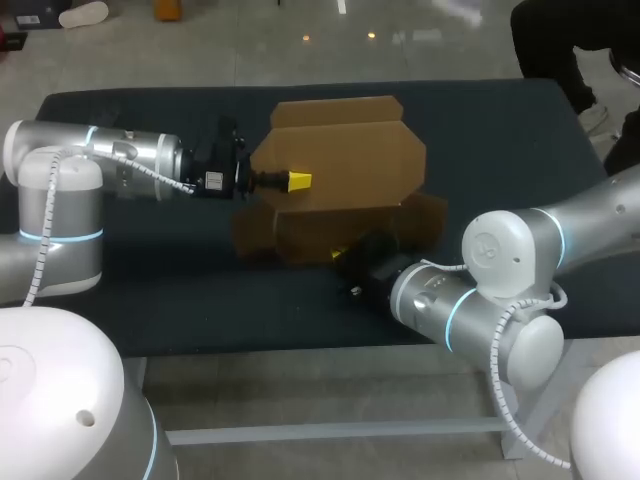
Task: Assemble the packaging by folding the flat box into shape, placing the metal phone stand inside, and closing the box properly
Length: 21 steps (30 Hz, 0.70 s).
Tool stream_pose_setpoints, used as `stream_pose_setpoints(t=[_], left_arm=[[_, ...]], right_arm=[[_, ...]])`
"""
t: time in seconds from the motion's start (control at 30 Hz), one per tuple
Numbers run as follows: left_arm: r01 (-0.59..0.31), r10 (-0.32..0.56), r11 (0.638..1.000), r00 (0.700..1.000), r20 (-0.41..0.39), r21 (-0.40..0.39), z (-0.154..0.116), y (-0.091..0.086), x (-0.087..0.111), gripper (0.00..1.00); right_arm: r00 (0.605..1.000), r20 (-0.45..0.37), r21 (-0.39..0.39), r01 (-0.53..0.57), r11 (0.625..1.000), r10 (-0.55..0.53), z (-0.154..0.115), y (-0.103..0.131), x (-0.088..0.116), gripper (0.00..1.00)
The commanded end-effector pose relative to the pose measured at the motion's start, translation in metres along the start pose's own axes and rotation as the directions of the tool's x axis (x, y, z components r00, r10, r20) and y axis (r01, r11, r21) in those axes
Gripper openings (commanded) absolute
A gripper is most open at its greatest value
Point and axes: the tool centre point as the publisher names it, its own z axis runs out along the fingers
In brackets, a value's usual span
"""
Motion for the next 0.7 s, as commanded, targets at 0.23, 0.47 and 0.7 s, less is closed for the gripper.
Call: stream_pose_setpoints(t=[0.23, 0.47, 0.7], left_arm=[[0.002, -0.002, 1.0, 1.0, 0.0, -0.008, 0.003, 0.0019, -0.0031, 0.0], [0.002, -0.002, 1.0, 1.0, 0.003, -0.018, 0.0044, 0.0009, -0.0047, 0.0], [0.002, -0.002, 1.0, 1.0, 0.003, -0.015, 0.0044, 0.0007, -0.0052, 0.0]], right_arm=[[1.0, 0.007, -0.004, 0.002, 1.0, -0.002, 0.0011, -0.0022, 0.0023, 0.0], [1.0, 0.007, -0.004, 0.002, 1.0, -0.002, 0.0011, -0.0022, 0.0023, 0.0], [1.0, 0.007, -0.004, 0.002, 1.0, -0.002, 0.0011, -0.0022, 0.0023, 0.0]])
